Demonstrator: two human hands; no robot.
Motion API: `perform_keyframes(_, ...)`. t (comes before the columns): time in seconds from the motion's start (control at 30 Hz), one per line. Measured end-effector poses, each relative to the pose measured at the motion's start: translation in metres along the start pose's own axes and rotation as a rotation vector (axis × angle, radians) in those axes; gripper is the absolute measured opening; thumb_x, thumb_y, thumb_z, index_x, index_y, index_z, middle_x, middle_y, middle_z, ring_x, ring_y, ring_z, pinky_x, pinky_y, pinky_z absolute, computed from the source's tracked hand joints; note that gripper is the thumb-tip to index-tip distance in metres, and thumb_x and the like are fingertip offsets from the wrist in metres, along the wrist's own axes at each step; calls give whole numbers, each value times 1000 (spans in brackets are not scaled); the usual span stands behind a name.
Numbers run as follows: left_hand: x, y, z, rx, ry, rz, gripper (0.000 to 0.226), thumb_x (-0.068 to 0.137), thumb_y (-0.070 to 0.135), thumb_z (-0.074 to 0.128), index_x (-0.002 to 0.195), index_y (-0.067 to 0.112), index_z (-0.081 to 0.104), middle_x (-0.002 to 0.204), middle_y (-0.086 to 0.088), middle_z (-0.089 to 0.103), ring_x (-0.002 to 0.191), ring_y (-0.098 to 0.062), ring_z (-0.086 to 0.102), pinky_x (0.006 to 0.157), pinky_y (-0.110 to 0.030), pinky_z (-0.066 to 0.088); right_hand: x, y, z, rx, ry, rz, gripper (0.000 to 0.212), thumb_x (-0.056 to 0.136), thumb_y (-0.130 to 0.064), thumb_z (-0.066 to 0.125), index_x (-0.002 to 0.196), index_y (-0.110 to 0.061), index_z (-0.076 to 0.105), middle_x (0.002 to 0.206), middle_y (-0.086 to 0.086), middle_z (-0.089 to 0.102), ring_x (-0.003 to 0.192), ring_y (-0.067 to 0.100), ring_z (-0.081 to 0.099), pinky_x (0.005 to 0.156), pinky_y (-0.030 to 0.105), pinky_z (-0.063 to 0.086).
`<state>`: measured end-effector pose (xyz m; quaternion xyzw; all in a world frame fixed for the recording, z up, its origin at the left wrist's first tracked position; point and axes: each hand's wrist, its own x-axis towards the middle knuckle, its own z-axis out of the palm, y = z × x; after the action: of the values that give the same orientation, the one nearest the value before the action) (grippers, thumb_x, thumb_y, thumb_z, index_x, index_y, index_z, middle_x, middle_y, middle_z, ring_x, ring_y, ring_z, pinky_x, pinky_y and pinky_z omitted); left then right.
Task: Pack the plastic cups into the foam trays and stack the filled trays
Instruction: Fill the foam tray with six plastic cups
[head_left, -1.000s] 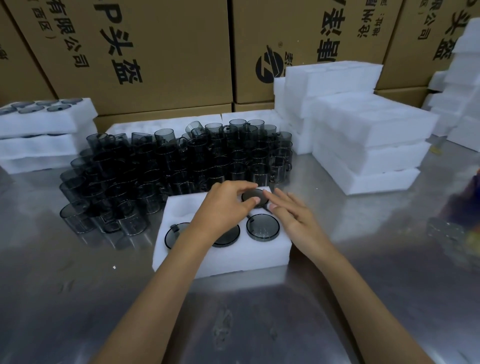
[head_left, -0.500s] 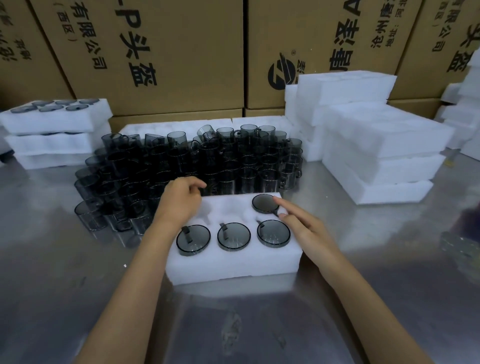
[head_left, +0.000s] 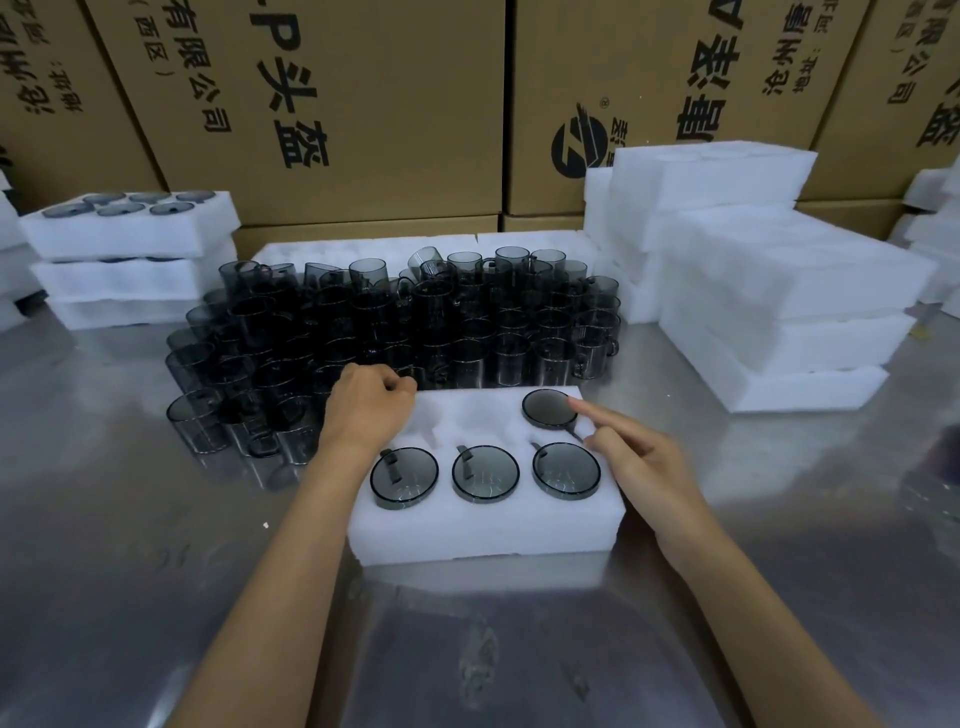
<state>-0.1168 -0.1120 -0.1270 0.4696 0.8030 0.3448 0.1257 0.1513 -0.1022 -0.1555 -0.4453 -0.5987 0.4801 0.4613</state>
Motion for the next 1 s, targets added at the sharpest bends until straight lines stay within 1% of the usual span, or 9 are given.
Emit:
perform_keyframes(0.17, -4, 1, -1, 14, -19, -38, 35, 97, 28, 49, 72, 5, 58, 63, -2, 52, 60, -20, 47, 51, -27, 33, -2, -3, 2, 19, 6, 10, 39, 94, -6, 56, 113, -33, 77, 112, -20, 73, 105, -3, 67, 105, 34, 50)
perform_keyframes(0.43, -2, 1, -1, 38, 118, 69, 39, 93, 18, 56, 62, -7, 57, 49, -6, 44, 47, -21, 37, 45, -26, 29, -4, -4, 2, 29, -15, 25, 39, 93, -9, 58, 108, -40, 78, 112, -23, 73, 111, -5, 64, 107, 33, 48)
perform_keyframes(0.53, 0, 0, 0, 43, 136, 118, 40, 94, 17, 57, 63, -7, 58, 61, -16, 57, 52, -22, 43, 47, -28, 35, -4, -4, 2, 34, -32, 11, 41, 93, -9, 58, 105, -43, 77, 110, -25, 72, 109, -7, 63, 102, 26, 49)
perform_keyframes(0.6, 0, 1, 1, 7, 163, 190, 37, 96, 17, 57, 68, -6, 64, 78, -13, 65, 63, -20, 50, 59, -31, 42, -4, -4, 2, 28, -37, 0, 41, 93, -10, 58, 103, -45, 77, 109, -26, 72, 108, -10, 63, 97, 20, 50)
perform_keyframes(0.67, -1, 5, -2, -61, 223, 260, 27, 97, 16, 57, 84, 2, 75, 95, 2, 66, 75, -12, 54, 70, -22, 43, -3, -3, 2, 23, -40, -9, 41, 93, -10, 59, 102, -45, 77, 108, -25, 73, 104, -10, 64, 90, 12, 51)
perform_keyframes(0.73, -4, 14, -8, -125, 272, 328, 20, 96, 14, 59, 97, 9, 78, 104, 8, 64, 82, -4, 56, 70, -2, 37, -1, -4, 2, -11, -28, -25, 39, 93, -9, 61, 104, -42, 78, 106, -21, 74, 99, -5, 67, 84, 9, 50)
perform_keyframes(0.87, -12, 31, -16, -228, 229, 450, 19, 90, 8, 64, 96, 18, 78, 103, 15, 65, 88, 15, 56, 72, 3, 35, 11, -17, 3, -240, 68, -288, 30, 93, -12, 66, 109, -36, 73, 114, -32, 64, 114, -18, 49, 97, 3, 33)
perform_keyframes(0.93, -18, 39, -17, -242, 192, 496, 22, 88, 4, 65, 95, 19, 78, 100, 18, 65, 87, 18, 56, 71, 1, 37, 19, -33, 11, -212, 10, -318, 25, 93, -24, 69, 112, -40, 71, 111, -32, 64, 115, -15, 49, 99, 7, 35)
perform_keyframes(1.0, -25, 47, -17, -225, 189, 567, 22, 86, 2, 65, 95, 18, 78, 99, 17, 64, 88, 16, 56, 74, 0, 38, 29, -49, 24, -176, -133, -316, 19, 92, -28, 71, 111, -34, 71, 106, -23, 70, 108, -5, 60, 95, 18, 44)
